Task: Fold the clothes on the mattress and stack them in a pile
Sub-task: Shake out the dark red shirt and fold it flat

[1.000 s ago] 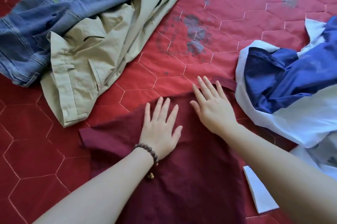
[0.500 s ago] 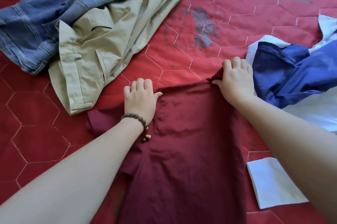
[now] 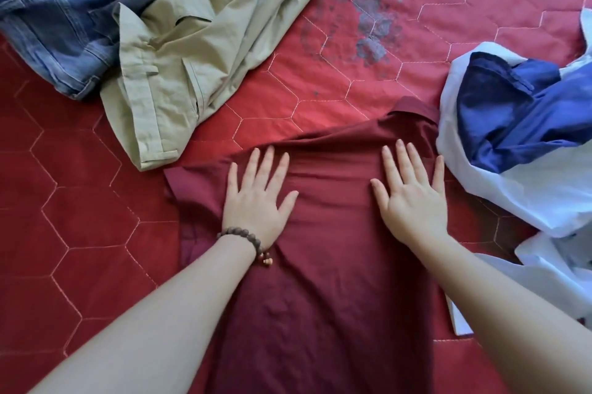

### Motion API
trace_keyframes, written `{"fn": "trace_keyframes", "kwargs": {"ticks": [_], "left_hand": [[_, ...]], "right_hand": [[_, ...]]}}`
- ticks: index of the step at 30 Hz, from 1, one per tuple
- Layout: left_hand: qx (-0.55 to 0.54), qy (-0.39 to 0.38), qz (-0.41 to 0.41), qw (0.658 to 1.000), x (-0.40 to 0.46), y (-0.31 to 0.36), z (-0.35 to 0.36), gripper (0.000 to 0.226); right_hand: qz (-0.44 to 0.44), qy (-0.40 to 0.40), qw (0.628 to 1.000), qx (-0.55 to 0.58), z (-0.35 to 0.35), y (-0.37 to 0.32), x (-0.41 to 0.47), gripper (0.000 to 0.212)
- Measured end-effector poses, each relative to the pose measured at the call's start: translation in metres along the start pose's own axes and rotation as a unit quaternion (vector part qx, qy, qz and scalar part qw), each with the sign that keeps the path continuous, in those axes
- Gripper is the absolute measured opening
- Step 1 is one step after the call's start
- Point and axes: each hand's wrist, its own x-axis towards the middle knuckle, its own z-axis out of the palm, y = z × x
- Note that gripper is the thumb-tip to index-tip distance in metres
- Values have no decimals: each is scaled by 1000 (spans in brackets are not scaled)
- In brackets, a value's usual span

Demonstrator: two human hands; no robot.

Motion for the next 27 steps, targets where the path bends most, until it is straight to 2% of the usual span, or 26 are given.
{"fn": "trace_keyframes", "kwargs": {"ticks": [2, 4, 6, 8, 11, 16, 18, 21, 23, 27], "left_hand": [[-8, 13, -75, 997, -6, -11, -3, 69], [-17, 41, -83, 996, -15, 5, -12, 69], [-18, 60, 24, 998, -32, 43, -12, 66], [-27, 28, 117, 992, -53, 71, -9, 65], [-24, -30, 94, 995, -69, 54, 1, 65], [32, 8, -40, 999, -71, 13, 2, 68], [22, 30, -4, 999, -85, 39, -2, 67], [14, -13, 149, 989, -135, 79, 8, 64], [-2, -38, 153, 988, -157, 67, 14, 64], [40, -48, 99, 993, -162, 7, 23, 71]], "right_hand": [[55, 19, 998, 6, -6, 1, -7, 65], [45, 54, 996, 46, -12, -16, -22, 61], [-51, 63, 992, 96, -11, -52, -51, 58], [-119, 24, 986, 115, -5, -80, -81, 58], [-46, 5, 995, 88, 4, -63, -97, 59], [56, 13, 997, 50, 6, -8, -126, 60], [43, 38, 995, 81, 1, -31, -142, 57], [-27, 16, 990, 140, 3, -89, -181, 55], [-12, -16, 991, 129, 9, -98, -206, 57], [92, -37, 993, 66, 20, -47, -250, 67]]}}
